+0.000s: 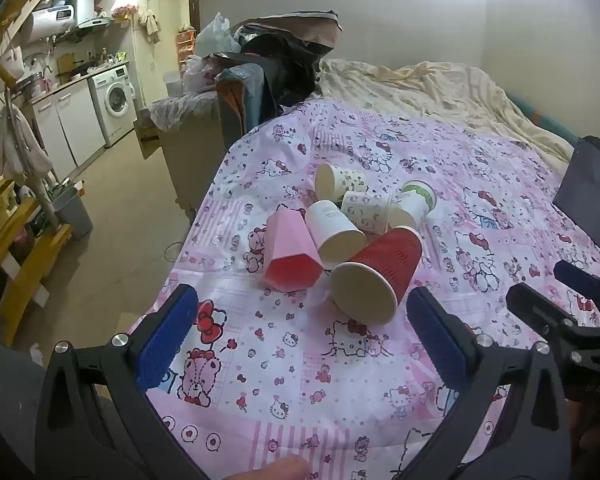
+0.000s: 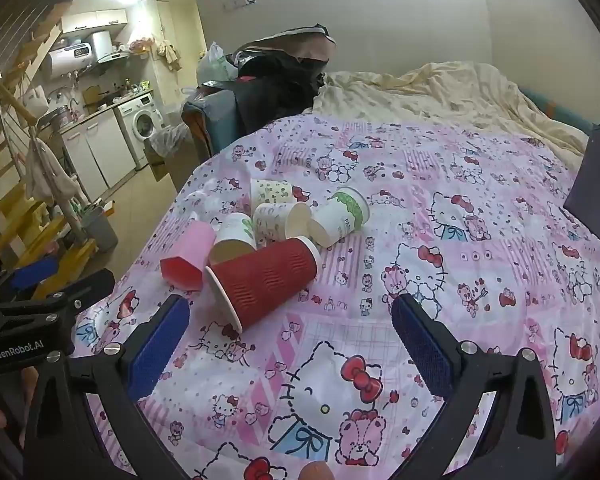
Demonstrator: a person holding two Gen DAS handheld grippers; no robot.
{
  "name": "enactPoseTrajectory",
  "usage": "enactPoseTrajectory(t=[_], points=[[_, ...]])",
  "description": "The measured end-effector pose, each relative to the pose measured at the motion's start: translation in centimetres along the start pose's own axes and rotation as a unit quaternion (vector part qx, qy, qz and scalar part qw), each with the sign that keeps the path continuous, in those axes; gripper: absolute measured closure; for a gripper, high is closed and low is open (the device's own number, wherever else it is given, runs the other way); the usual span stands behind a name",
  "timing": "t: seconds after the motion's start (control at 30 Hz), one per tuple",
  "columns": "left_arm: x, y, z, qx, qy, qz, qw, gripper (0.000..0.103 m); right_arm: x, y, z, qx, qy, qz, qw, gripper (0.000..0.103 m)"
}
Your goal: Flip cup upside down
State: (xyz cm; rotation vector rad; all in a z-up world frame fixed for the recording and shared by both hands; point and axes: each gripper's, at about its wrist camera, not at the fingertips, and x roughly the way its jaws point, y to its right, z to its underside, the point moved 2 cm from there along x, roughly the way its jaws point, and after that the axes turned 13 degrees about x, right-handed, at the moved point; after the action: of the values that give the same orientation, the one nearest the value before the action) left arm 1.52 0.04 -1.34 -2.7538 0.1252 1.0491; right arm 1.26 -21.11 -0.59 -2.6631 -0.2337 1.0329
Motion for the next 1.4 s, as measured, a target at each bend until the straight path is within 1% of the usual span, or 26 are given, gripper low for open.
enactPoseTrajectory(t=[0.23,0.27,1.4], points=[[0.09,-0.90,-0.13,0.000,0.001,0.003,1.0000,0.000,-0.02,-0.10,-0.02,-0.001,-0.002,0.001,1.000,0.000],[-0.15,-0.01,-0.12,0.003,0.003,-0.005,1.0000,0.000,-0.02,-0.11,-0.03,-0.001,-0.003,0.002,1.000,0.000],[-0.31,-0.51,-0.17,-0.001,0.000,-0.006,1.0000,0.000,-0.01,0.21,-0.25,0.003,-0.005,0.002,1.000,0.000]])
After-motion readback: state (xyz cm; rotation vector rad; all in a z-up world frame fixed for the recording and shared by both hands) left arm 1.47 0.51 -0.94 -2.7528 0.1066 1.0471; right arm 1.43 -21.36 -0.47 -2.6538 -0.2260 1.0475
